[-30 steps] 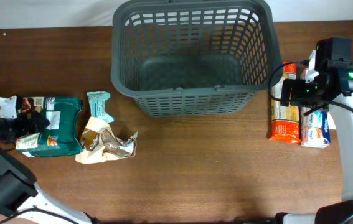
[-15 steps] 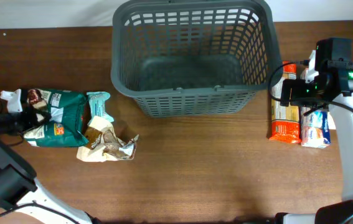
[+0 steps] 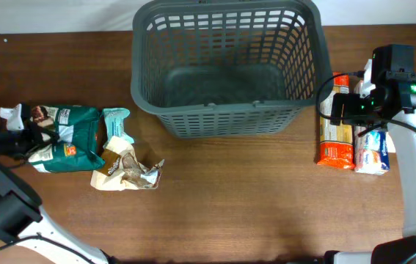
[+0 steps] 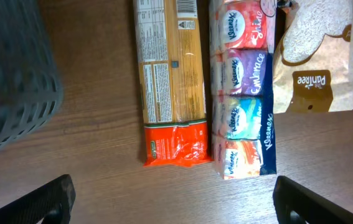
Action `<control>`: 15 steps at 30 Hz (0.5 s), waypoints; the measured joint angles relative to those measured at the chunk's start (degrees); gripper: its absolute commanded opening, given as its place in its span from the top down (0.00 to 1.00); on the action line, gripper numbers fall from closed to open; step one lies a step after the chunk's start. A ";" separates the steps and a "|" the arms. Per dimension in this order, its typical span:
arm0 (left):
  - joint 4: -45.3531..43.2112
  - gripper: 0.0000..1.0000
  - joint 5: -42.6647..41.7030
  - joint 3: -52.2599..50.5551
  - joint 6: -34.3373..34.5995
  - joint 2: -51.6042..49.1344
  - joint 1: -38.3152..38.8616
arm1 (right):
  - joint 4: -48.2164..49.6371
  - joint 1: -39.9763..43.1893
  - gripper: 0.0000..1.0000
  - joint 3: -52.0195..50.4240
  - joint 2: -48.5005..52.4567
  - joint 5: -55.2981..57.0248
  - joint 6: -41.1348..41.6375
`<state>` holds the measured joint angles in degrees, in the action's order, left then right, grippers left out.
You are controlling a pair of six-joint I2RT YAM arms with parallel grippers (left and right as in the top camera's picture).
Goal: Pack container
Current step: 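Lift the green coffee bag and carry it over the basket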
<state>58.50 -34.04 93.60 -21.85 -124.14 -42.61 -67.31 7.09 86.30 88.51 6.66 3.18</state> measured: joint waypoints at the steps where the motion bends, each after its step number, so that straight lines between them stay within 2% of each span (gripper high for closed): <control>1: 1.62 0.98 0.26 1.44 0.37 -0.46 -0.11 | 0.00 0.00 0.01 0.00 0.00 0.00 -0.02; 10: 13.55 0.98 -0.63 19.52 1.97 -2.25 -1.86 | 0.02 0.00 0.01 0.00 0.00 0.00 0.00; 15: 17.79 0.98 -5.46 29.40 2.91 -2.25 -1.88 | 0.00 0.00 0.01 0.00 0.00 0.00 -0.02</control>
<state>76.29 -39.51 123.00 -18.94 -126.39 -44.49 -67.31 7.09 86.30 88.51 6.66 3.16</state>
